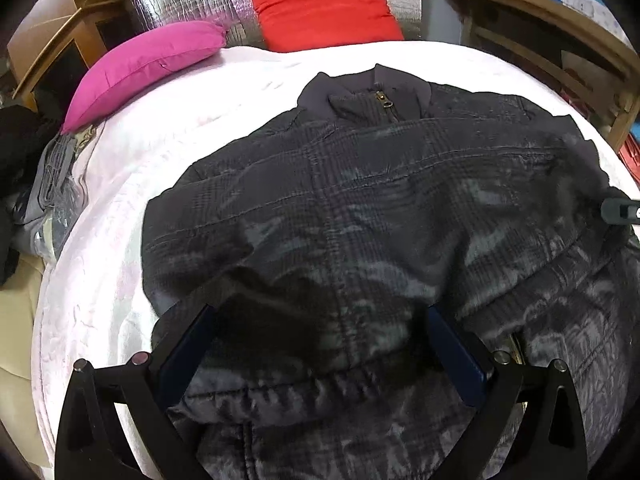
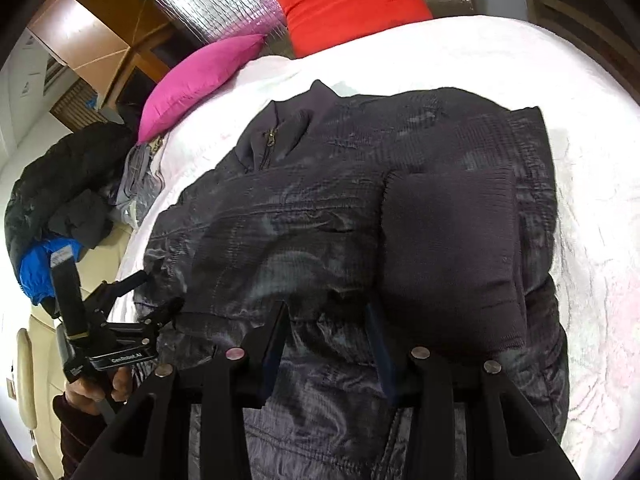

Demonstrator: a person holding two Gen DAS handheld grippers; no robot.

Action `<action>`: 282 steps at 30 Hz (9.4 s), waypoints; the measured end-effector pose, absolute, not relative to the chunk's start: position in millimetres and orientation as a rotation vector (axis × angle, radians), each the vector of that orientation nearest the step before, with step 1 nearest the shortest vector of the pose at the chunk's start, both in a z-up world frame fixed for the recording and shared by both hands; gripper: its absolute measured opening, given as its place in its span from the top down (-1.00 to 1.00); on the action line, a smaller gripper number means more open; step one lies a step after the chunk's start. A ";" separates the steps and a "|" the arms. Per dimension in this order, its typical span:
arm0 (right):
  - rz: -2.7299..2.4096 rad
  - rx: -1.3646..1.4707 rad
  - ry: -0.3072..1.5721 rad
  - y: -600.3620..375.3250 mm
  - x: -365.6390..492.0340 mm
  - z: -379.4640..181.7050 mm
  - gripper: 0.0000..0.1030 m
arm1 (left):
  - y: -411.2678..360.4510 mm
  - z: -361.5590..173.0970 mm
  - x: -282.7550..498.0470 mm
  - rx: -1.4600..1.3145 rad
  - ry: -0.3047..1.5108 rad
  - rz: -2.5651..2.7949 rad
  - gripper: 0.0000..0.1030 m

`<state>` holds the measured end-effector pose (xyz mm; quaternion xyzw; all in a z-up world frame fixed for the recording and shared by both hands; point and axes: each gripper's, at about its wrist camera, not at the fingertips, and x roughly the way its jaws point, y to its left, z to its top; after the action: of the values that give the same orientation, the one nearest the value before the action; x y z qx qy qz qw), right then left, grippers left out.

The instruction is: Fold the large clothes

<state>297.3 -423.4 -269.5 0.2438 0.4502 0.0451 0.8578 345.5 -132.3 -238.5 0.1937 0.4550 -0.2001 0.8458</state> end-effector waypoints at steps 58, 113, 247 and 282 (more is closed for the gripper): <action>0.022 0.599 1.263 -419.6 61.9 -395.4 -0.48 | 51.4 -334.0 128.6 -0.110 1.409 -0.474 -0.62; 0.094 0.597 0.338 -455.3 191.3 -102.5 0.68 | 19.1 -49.9 346.3 -0.171 0.819 -0.642 0.83; -0.233 0.548 0.791 -508.4 309.3 -261.1 0.42 | -6.3 -217.2 436.2 -0.111 1.002 -0.110 0.25; 0.071 0.760 0.589 -426.4 199.1 -226.0 -0.49 | -23.5 -130.4 272.1 0.129 0.603 -0.026 -0.54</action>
<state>199.1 -426.4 -226.0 0.3653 0.2833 0.0342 0.8861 272.1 -23.5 -130.4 0.0637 0.2967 -0.0126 0.9527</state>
